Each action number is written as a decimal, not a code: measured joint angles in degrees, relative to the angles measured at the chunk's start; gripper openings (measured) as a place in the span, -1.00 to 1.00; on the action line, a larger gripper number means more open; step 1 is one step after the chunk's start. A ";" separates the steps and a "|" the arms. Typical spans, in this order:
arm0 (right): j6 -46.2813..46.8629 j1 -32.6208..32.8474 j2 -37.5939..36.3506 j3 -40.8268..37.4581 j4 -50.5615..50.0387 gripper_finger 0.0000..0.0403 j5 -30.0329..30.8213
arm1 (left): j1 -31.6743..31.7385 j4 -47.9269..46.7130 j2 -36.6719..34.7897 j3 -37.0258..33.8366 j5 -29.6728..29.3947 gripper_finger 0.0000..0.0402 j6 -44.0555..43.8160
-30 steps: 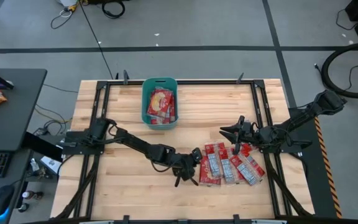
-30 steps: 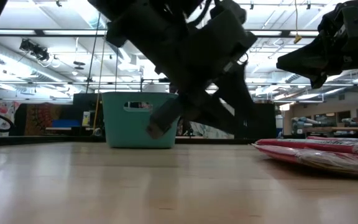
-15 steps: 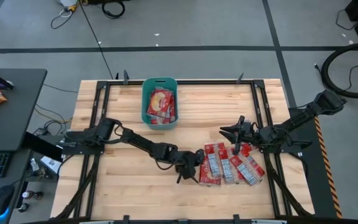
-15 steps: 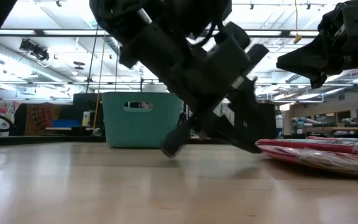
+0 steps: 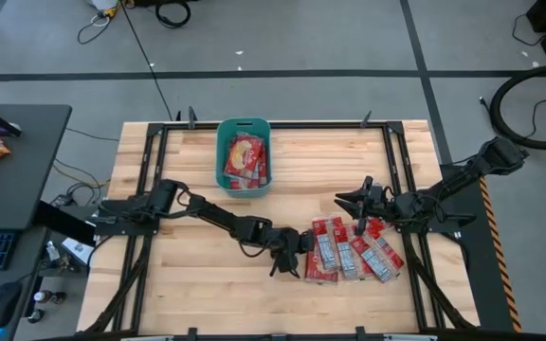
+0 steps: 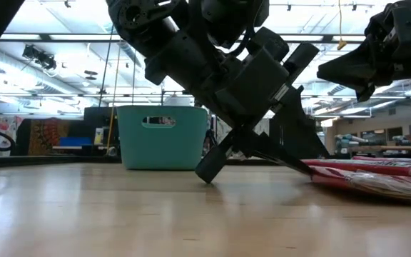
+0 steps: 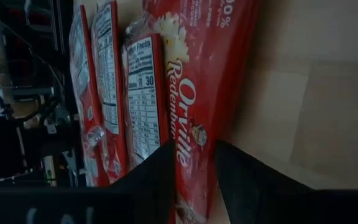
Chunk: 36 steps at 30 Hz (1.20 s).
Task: Sort popcorn bags into baskets
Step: Put the red popcorn bag into the green bin, then put the popcorn pack into the green bin
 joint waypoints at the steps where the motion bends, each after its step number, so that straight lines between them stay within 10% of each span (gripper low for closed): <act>1: 0.00 0.00 0.00 0.00 0.03 -0.55 0.00 | 0.02 -0.83 0.02 0.00 -0.11 -0.48 0.02; 9: 0.00 0.00 0.00 0.00 0.01 -0.55 0.00 | 0.11 -3.83 0.02 -0.05 0.14 -0.96 -4.42; 25: 0.00 0.00 0.00 0.00 0.01 -0.55 -0.01 | -2.76 -6.11 -4.60 -0.19 -0.48 -0.70 -13.56; 36: 0.00 0.00 -0.02 0.00 0.02 -0.55 0.00 | -9.41 -39.51 -8.37 10.51 -9.72 -0.79 -37.50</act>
